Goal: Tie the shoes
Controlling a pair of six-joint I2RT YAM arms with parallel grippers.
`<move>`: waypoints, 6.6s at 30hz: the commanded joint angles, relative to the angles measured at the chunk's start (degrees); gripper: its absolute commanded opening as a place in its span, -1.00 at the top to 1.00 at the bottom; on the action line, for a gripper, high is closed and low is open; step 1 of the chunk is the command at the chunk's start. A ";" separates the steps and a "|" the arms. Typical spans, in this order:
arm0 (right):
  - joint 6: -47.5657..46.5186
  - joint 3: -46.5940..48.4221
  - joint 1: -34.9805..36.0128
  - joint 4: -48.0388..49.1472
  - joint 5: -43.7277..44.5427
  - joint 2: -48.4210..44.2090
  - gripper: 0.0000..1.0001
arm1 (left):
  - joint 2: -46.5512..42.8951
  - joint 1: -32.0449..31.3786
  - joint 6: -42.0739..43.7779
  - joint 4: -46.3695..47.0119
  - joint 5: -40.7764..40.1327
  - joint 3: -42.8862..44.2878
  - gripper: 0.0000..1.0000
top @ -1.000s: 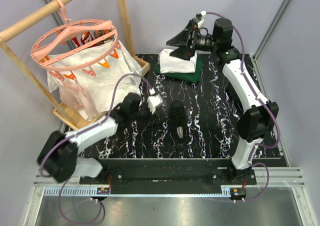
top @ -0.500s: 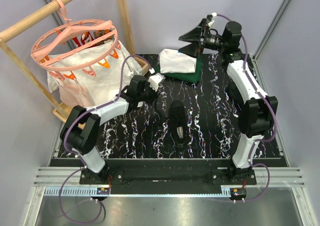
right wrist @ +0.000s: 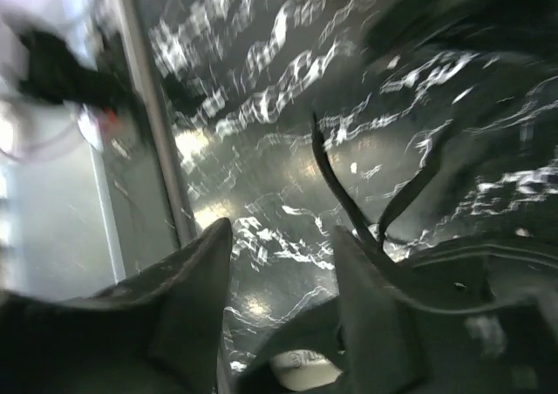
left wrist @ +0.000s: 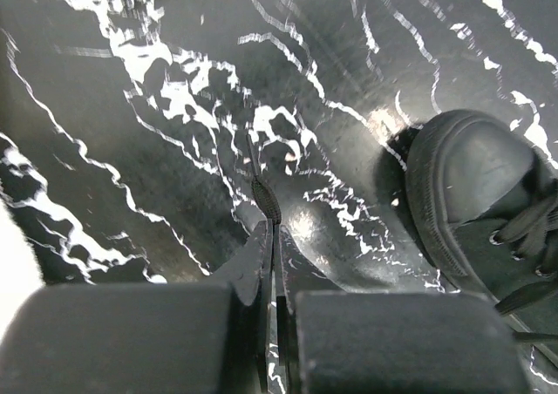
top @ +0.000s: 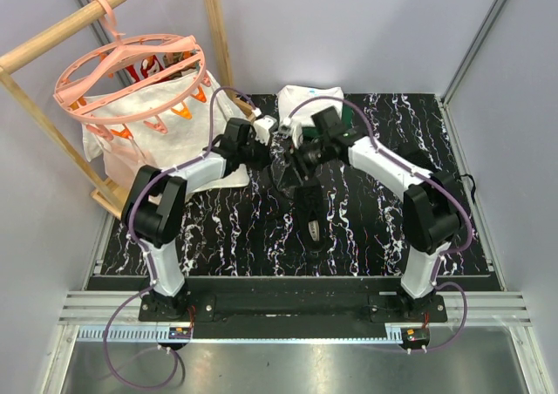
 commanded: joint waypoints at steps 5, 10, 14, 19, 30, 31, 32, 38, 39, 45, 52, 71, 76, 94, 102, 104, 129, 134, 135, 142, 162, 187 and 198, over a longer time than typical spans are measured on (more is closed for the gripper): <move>-19.82 -5.48 8.03 2.08 10.80 -2.14 0.04 | 2.90 0.17 -4.61 -1.91 4.07 3.54 1.00; -23.26 -7.24 11.90 5.77 14.51 0.15 0.07 | 4.13 0.17 -5.68 -2.79 4.86 4.07 1.00; -24.22 -9.87 13.13 11.55 16.79 1.73 0.07 | 5.10 0.17 -6.21 -3.67 4.69 4.69 1.00; -25.45 -13.13 14.53 16.58 18.20 2.96 0.07 | 6.24 0.35 -6.92 -3.93 5.39 4.86 1.00; -28.79 -14.36 16.12 21.68 19.34 7.27 0.04 | 6.86 0.79 -7.00 -4.55 6.44 4.60 1.00; -28.97 -14.28 16.12 21.86 19.52 8.14 0.05 | 6.95 0.79 -7.26 -4.55 6.44 4.51 1.00; -29.14 -14.28 16.21 21.78 19.52 8.41 0.05 | 7.03 0.87 -7.27 -4.46 6.53 4.60 1.00; -30.29 -14.54 16.82 22.39 20.49 10.17 0.06 | 7.83 0.96 -7.44 -4.81 6.79 5.04 1.00; -30.55 -14.80 17.08 22.48 20.58 10.35 0.10 | 8.09 1.05 -7.44 -4.81 6.79 5.13 1.00; -30.73 -16.91 18.84 21.78 23.74 7.81 0.79 | 7.83 1.05 -8.14 -5.07 8.02 5.13 1.00; -24.24 -15.77 18.84 16.78 25.76 -0.80 1.00 | 5.02 1.05 -7.71 -6.83 9.69 4.95 1.00; -1.03 -25.61 8.22 5.95 14.44 -20.66 1.00 | -16.16 -3.17 0.73 -14.74 11.37 -13.94 1.00; 1.09 -31.75 4.17 5.96 12.58 -24.72 1.00 | -20.64 -3.43 1.87 -15.09 10.57 -18.33 1.00; 10.49 -34.05 -5.32 7.10 9.59 -26.39 1.00 | -19.77 -10.46 19.70 -24.76 4.77 -18.86 0.98; 8.56 -36.15 -6.12 7.10 13.62 -31.92 1.00 | -24.42 -11.70 19.81 -20.90 5.83 -21.77 0.20; 6.89 -37.30 -6.03 7.18 13.72 -33.68 1.00 | -28.55 -11.17 17.70 -18.28 4.69 -21.33 -0.06; 8.74 -38.27 -6.12 12.72 15.04 -30.70 1.00 | -10.20 -11.78 -11.74 -10.79 11.36 2.49 -0.04; 8.56 -38.27 -6.12 12.63 14.69 -30.00 1.00 | -6.25 -11.78 -15.35 -9.56 13.91 2.66 0.05; 8.65 -38.36 -6.03 12.72 14.60 -29.99 1.00 | -5.71 -11.78 -15.70 -9.82 14.35 2.75 0.05; 8.82 -38.27 -6.03 12.81 15.39 -29.73 1.00 | -2.81 -11.78 -16.76 -9.38 15.49 2.84 0.12; 8.56 -35.63 -6.12 13.34 16.27 -27.10 1.00 | 3.08 -12.13 -17.46 -9.91 19.01 5.65 0.37; 6.80 -35.98 -6.12 13.34 15.39 -26.83 1.00 | 3.52 -11.96 -16.32 -12.37 20.59 6.27 0.69; 5.75 -36.07 -6.03 13.07 14.08 -26.74 1.00 | -0.08 -11.34 -18.69 -8.95 21.65 4.25 1.00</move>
